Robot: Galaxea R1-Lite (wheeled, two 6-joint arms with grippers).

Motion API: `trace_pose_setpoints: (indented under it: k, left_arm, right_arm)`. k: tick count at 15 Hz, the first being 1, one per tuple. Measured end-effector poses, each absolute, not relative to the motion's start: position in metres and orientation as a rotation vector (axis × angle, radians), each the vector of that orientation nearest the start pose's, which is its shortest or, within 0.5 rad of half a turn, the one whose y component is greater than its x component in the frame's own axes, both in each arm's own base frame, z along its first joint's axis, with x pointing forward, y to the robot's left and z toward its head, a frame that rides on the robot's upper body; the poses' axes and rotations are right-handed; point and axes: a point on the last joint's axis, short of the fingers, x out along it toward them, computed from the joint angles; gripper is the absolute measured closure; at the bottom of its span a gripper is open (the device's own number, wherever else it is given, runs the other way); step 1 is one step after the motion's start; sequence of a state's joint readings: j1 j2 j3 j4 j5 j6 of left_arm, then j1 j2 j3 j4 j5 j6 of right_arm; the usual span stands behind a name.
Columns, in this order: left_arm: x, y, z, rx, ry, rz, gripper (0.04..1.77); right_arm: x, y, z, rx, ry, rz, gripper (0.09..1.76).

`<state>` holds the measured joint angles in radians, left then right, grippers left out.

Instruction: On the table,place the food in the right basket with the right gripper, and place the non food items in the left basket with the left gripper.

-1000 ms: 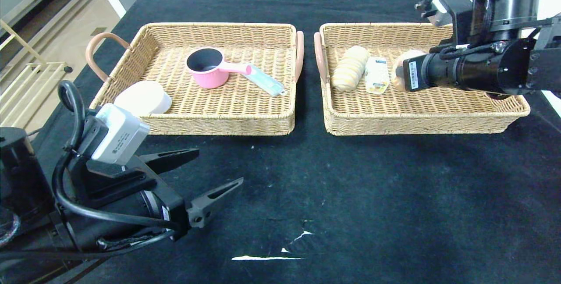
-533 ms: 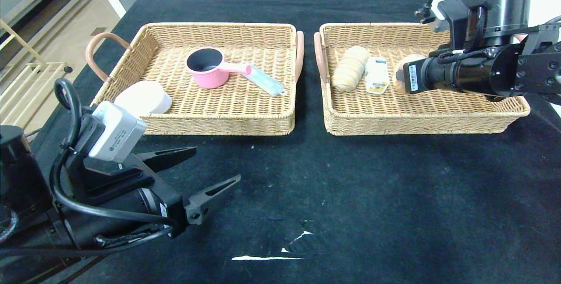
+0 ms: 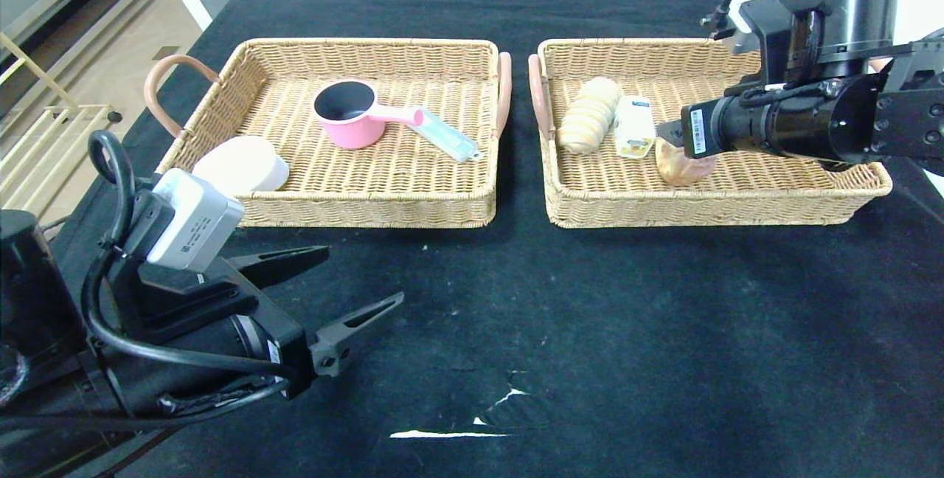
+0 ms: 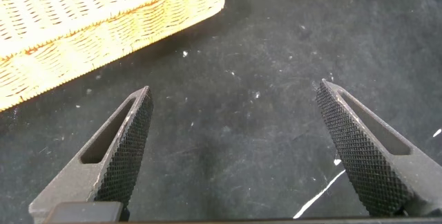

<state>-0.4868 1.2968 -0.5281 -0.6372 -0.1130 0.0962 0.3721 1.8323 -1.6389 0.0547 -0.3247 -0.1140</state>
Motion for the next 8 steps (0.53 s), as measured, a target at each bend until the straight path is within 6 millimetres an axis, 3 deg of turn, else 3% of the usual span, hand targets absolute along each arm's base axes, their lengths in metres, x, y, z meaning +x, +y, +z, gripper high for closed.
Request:
trace_pose_setpoints:
  k: [8]
  left_arm:
    - [0.1743, -0.0950, 0.2089, 0.118, 0.101, -0.604, 0.09]
  right_arm:
    - [0.3344, 0.1225, 0.3094, -0.181, 0.225, 0.059, 0.24]
